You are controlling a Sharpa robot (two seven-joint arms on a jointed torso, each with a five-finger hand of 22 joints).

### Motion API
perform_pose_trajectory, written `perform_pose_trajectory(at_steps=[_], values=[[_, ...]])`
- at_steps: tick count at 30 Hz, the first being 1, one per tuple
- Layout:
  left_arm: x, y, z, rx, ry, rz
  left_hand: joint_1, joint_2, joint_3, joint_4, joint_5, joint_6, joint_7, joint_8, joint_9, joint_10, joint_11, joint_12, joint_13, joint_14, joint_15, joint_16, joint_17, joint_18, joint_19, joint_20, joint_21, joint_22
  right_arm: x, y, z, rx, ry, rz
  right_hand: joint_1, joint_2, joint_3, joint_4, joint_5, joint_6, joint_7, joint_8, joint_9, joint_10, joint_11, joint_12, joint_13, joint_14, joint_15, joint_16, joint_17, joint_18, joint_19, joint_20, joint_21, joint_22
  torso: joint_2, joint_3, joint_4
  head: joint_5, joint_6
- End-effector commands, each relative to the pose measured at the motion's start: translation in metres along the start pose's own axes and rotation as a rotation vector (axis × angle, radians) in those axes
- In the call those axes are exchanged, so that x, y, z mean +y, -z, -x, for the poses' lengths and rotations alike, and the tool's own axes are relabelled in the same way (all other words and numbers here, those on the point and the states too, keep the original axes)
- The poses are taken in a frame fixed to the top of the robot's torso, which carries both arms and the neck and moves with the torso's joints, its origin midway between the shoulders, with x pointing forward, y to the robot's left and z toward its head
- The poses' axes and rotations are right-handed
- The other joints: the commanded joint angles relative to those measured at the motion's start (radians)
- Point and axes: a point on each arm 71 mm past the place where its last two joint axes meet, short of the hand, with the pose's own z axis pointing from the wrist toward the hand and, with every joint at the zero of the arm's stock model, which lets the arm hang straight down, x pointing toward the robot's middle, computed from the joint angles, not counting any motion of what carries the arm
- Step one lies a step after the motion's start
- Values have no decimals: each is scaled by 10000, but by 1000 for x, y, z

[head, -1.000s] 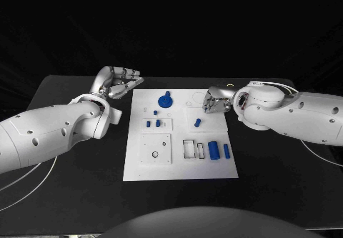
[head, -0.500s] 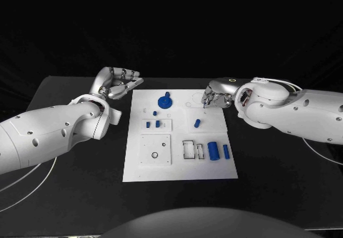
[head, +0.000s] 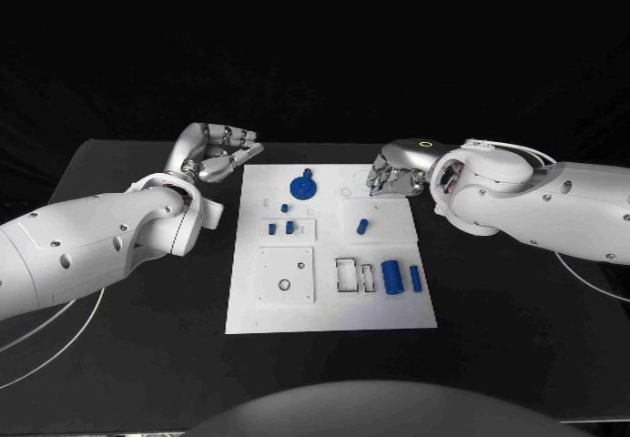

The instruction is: Assemble the parts on the task board

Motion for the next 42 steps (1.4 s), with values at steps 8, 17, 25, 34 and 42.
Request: perform_pose_trajectory(at_steps=[8, 17, 25, 34, 42], values=[[-1, 0, -1, 133, 23, -101, 15, 123, -56, 9, 62, 82, -5, -17, -7, 96, 5, 50, 10, 1057, 19, 26, 2630, -74, 1069, 24, 24, 2634, 25, -4, 0, 46, -406, 768, 25, -63, 58, 34, 40, -54, 67, -28, 3, -51, 45, -53, -3, 1024, -2, 41, 2635, -68, 1047, -55, 45, 2633, 8, 4, 5, 69, 15], [-1, -1, -2, 157, 31, -110, 15, 123, -56, 9, 62, 82, -5, -17, -7, 96, 5, 50, 10, 1057, 19, 26, 2630, -74, 1069, 24, 24, 2634, 58, -7, -1, 134, -629, 1748, 50, -68, 85, 28, 42, -73, 101, -52, -6, -71, 72, -52, -2, 1024, 13, 41, 2635, -68, 1047, -46, 45, 2633, 3, 2, 7, 136, 11], [-1, -1, -2, 155, 26, -112, 15, 123, -56, 9, 62, 82, -5, -17, -7, 96, 5, 50, 10, 1057, 19, 26, 2630, -74, 1069, 24, 24, 2634, 87, -4, -3, 315, -710, 2615, 74, -76, 115, 22, 43, -96, 136, -80, -18, -97, 101, -52, -2, 1024, 36, 41, 2635, -68, 1047, -31, 45, 2633, 6, 1, 4, 228, -12], [-1, -1, -2, 147, 14, -121, 15, 123, -56, 9, 62, 82, -5, -17, -7, 96, 5, 50, 10, 1057, 19, 26, 2630, -74, 1069, 24, 24, 2634, 105, -1, -7, 488, -398, 3285, 96, -80, 151, 17, 44, -123, 170, -111, -31, -121, 132, -51, -2, 1024, 67, 41, 2635, -68, 1047, -10, 45, 2633, 5, 8, -5, 284, -71], [-1, -1, -2, 193, -96, -203, 27, 136, -77, 9, 64, 86, -7, -18, -7, 103, 2, 49, 8, 1057, 16, 26, 2630, -74, 1069, 21, 24, 2634, 115, 3, -14, 454, 72, 3771, 115, -92, 178, 10, 43, -147, 193, -139, -42, -153, 152, -54, -3, 1024, 90, 41, 2635, -68, 1047, 8, 45, 2633, 3, 4, -2, 321, -114]])
